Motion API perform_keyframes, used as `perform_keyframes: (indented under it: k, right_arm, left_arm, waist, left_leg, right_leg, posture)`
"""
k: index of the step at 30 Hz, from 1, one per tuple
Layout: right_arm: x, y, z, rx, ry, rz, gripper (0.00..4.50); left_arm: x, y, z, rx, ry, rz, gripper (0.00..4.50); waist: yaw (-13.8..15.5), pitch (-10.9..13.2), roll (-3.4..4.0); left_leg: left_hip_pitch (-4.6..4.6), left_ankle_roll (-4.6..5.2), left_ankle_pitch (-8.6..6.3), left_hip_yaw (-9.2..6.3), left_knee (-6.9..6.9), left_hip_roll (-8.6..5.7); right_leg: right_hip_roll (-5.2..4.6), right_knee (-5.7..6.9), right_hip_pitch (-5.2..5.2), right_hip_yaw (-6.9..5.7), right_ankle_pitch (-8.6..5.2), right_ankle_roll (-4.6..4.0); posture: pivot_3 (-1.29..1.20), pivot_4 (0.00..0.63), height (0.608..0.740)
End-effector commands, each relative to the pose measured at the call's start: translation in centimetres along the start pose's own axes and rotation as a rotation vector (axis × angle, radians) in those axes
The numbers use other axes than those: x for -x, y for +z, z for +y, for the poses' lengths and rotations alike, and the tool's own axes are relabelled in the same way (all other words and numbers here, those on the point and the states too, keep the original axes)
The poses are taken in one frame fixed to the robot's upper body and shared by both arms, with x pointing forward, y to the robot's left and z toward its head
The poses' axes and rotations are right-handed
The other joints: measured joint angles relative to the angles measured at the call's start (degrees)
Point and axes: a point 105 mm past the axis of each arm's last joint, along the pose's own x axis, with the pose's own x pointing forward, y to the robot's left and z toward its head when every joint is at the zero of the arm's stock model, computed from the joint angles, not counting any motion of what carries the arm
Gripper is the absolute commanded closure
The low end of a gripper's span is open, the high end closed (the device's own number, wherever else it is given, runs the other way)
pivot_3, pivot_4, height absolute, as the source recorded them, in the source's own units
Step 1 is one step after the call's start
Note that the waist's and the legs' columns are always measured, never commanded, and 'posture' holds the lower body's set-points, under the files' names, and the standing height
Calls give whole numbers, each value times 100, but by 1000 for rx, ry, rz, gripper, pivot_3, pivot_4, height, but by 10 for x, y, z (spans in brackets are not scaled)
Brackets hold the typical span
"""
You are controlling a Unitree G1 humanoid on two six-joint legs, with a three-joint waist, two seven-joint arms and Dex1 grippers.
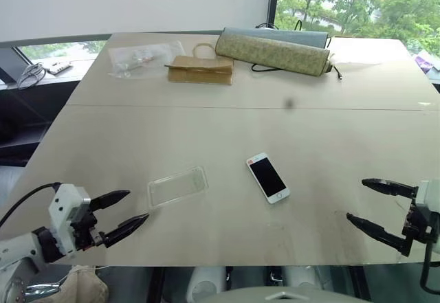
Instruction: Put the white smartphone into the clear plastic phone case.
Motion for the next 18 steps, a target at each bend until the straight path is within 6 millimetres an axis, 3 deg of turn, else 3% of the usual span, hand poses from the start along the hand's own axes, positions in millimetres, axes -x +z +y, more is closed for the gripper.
perform_keyframes:
  k: [1, 9, 14, 17, 18]
  right_arm:
    - [1, 10, -2, 40, -7, -49, 0]
    - [-23, 51, 31, 170, 222, -261, 0]
    - [-33, 66, 47, 205, 348, -282, 0]
    - [-39, 71, 52, 213, 355, -287, 0]
    - [-40, 70, 52, 213, 353, -282, 0]
  left_arm:
    - [-5, 13, -2, -67, -25, -4, 63]
    - [-32, 33, -30, -244, -200, 16, 63]
    - [-51, 31, -24, -340, -204, 99, 63]
    - [-66, 18, -24, -356, -242, 159, 63]
    - [-69, 11, -23, -355, -250, 185, 294]
  waist:
    - [0, 0, 0]
    - [2, 1, 3]
    - [2, 2, 2]
    - [16, 2, 2]
    - [16, 1, 1]
  left_leg:
    - [0, 0, 0, 0, 0, 0]
    - [-1, 1, 0, -1, -1, 0]
    - [2, 2, 1, 3, 0, -2]
    - [0, 1, 1, 3, 0, -5]
    - [-2, 2, 1, 3, 0, -5]
  right_leg:
    - [0, 0, 0, 0, 0, 0]
    - [2, 0, 2, -2, 1, -1]
    - [7, 1, 3, 1, 2, -2]
    - [7, 1, 3, 1, 2, -2]
    - [7, 1, 3, 1, 3, -3]
  posture:
    - [0, 150, 740]
    - [0, 150, 740]
    - [0, 150, 740]
    - [0, 150, 740]
    - [0, 150, 740]
